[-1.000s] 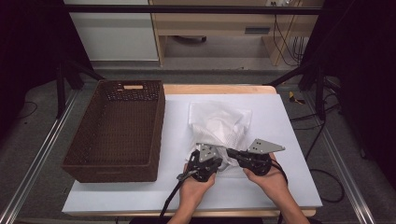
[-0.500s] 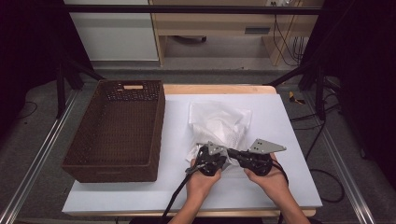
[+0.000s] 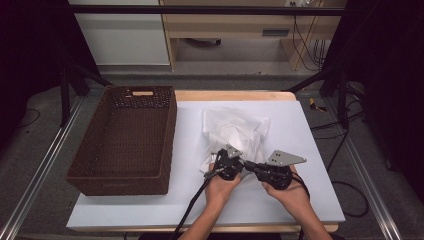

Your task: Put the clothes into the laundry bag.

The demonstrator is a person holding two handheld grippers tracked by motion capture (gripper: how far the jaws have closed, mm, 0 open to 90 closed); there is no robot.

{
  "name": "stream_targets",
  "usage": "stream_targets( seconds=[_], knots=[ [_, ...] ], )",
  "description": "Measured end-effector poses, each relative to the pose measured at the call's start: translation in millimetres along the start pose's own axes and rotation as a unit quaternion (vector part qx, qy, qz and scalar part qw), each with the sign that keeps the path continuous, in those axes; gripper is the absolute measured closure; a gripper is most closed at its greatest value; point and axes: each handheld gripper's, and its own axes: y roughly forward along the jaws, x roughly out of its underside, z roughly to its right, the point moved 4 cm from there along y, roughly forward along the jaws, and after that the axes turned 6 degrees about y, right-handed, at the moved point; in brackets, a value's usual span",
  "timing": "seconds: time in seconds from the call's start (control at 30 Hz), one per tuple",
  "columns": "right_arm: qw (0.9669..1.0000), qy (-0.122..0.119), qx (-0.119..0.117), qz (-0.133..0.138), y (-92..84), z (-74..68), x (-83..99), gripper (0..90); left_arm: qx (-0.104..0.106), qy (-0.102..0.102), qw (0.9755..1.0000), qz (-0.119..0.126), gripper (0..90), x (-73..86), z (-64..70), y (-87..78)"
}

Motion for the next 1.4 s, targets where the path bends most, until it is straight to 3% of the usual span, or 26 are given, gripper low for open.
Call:
stream_targets(
  seconds=[0.53, 0.97, 1.4],
  knots=[
    [1.0, 0.002, -0.003, 0.001, -2.6, -1.7, 0.8, 89.6, -0.022, -0.03, 0.999, 0.024, 90.0, -9.1, -13.9, 5.3],
    [1.0, 0.005, -0.002, 0.003, -3.4, -0.4, 1.0, 89.6, -0.044, -0.019, 0.9985, 0.028, 90.0, -10.0, -13.8, 7.8],
    [0.9999, 0.008, -0.004, 0.005, -3.9, 0.0, 0.5, 89.6, -0.048, -0.022, 0.9981, 0.031, 90.0, -12.7, -14.2, 9.8]
  ],
)
